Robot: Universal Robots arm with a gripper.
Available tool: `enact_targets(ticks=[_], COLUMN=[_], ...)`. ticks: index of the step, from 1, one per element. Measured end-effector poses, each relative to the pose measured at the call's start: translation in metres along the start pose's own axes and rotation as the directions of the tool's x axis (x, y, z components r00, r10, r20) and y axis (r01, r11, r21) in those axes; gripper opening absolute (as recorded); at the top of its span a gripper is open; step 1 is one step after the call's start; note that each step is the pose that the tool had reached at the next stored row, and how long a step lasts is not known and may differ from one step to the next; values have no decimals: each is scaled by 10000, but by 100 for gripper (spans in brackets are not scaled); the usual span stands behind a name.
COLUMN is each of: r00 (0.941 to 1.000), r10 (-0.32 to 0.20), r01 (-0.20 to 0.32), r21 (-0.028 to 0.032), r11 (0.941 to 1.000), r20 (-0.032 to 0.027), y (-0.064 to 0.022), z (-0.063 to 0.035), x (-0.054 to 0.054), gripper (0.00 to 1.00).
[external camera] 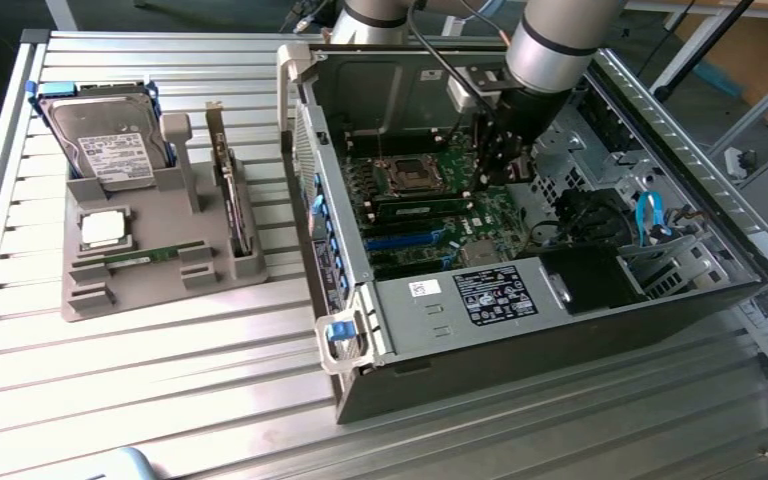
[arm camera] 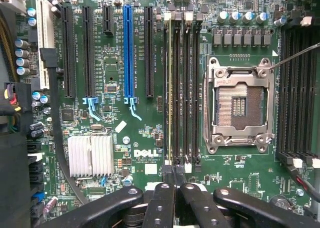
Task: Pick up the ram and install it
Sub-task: 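Press down the ram until it locks into place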
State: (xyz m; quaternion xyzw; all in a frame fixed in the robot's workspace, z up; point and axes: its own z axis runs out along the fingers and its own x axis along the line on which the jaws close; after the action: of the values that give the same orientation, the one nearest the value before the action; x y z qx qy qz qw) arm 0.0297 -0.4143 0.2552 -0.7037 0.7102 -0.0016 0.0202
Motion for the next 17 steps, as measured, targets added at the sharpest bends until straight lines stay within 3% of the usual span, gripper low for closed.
enact_targets(ticks=[8,17], r00=[10000,10000], r10=[-1,0], r01=[1,0], r21=[0,0], r11=[10000,10000], r20=[-4,-3], y=[4,119], z=[-4,-7], x=[1,1], gripper=[10,10])
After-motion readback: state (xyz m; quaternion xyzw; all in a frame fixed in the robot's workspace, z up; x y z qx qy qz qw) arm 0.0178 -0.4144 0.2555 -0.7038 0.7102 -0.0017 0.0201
